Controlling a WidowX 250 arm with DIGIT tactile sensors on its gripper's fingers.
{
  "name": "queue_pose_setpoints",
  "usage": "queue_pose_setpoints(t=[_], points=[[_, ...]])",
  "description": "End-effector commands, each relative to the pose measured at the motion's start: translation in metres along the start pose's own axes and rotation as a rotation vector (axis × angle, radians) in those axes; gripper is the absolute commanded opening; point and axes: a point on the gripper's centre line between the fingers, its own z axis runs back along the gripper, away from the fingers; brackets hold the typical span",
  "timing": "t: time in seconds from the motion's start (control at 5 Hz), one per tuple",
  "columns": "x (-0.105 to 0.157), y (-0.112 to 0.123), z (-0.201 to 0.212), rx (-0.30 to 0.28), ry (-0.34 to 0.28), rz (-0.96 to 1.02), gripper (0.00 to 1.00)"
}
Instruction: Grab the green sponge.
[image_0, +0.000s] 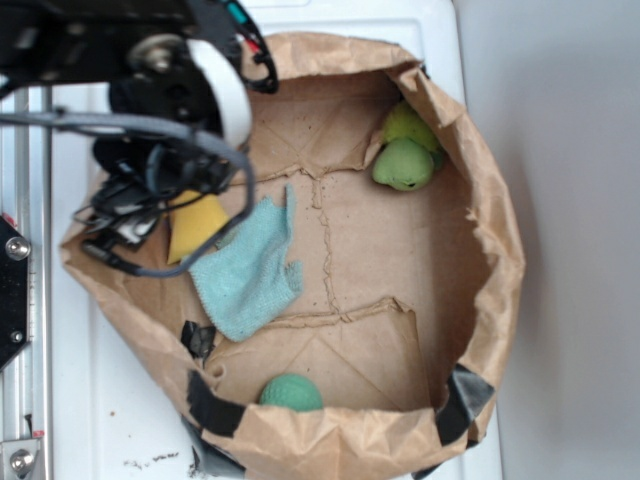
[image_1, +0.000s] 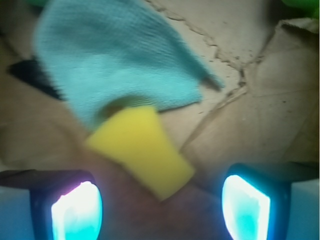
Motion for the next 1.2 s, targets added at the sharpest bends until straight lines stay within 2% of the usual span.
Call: queue_pose_setpoints(t=[0.0, 0.4, 0.8, 1.0], points=[[0.003, -0.004, 0.000, -0.050, -0.033, -0.012, 1.00], [0.009, 0.008, -0.031, -0.024, 0.002, 0.002, 1.00], [0.012, 0.018, -0.051, 0.017, -0.009, 0.000, 1.00], [0.012, 0.018, -0.052, 0.014, -0.013, -0.003, 1.00]])
